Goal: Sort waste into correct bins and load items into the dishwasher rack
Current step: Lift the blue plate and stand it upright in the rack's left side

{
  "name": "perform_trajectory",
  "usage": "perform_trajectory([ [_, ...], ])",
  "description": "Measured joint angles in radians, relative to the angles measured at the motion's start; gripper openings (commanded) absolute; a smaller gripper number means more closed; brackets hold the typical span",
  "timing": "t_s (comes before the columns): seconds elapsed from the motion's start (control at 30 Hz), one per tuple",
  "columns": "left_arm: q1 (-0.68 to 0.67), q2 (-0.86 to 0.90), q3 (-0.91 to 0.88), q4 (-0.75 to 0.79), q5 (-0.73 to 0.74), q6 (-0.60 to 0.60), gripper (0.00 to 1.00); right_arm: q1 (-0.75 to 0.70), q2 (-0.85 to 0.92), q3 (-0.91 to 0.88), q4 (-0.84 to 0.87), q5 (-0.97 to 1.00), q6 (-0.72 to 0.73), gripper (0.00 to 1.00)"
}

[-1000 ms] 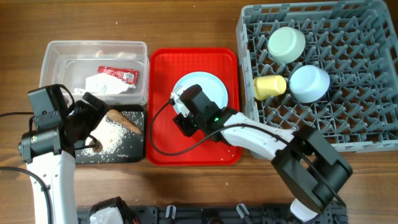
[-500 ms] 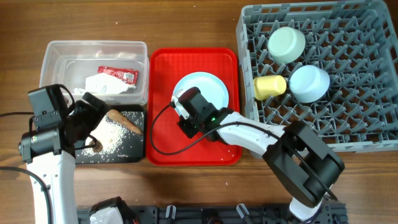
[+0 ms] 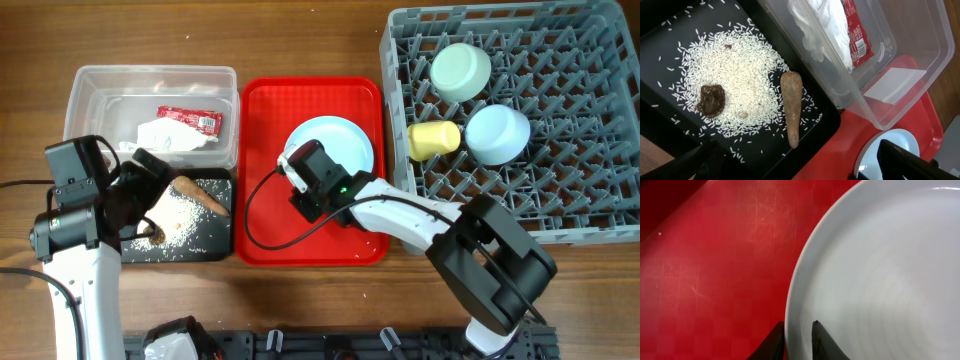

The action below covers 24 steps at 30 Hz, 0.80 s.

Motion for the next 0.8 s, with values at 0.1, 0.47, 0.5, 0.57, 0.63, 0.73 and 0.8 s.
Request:
perform_trajectory([
  [0.1,0.000,0.000,0.000,0.000,0.000,0.000,1.00,0.000,-0.004,0.000,-0.018,0.000,0.000,0.19],
  [0.47,0.000,0.000,0.000,0.000,0.000,0.000,1.00,0.000,-0.007,0.000,-0.029,0.001,-0.001,0.17],
  [0.5,0.000,0.000,0.000,0.000,0.000,0.000,1.00,0.000,-0.007,0.000,-0.029,0.001,-0.001,0.17],
  [0.57,0.000,0.000,0.000,0.000,0.000,0.000,1.00,0.000,-0.007,0.000,-0.029,0.001,-0.001,0.17],
  [0.63,0.000,0.000,0.000,0.000,0.000,0.000,1.00,0.000,-0.007,0.000,-0.029,0.001,-0.001,0.09],
  [0.73,0.000,0.000,0.000,0.000,0.000,0.000,1.00,0.000,-0.009,0.000,-0.023,0.003,-0.010,0.04],
  [0.8,0.000,0.000,0.000,0.000,0.000,0.000,1.00,0.000,-0.012,0.001,-0.021,0.005,-0.021,0.04],
])
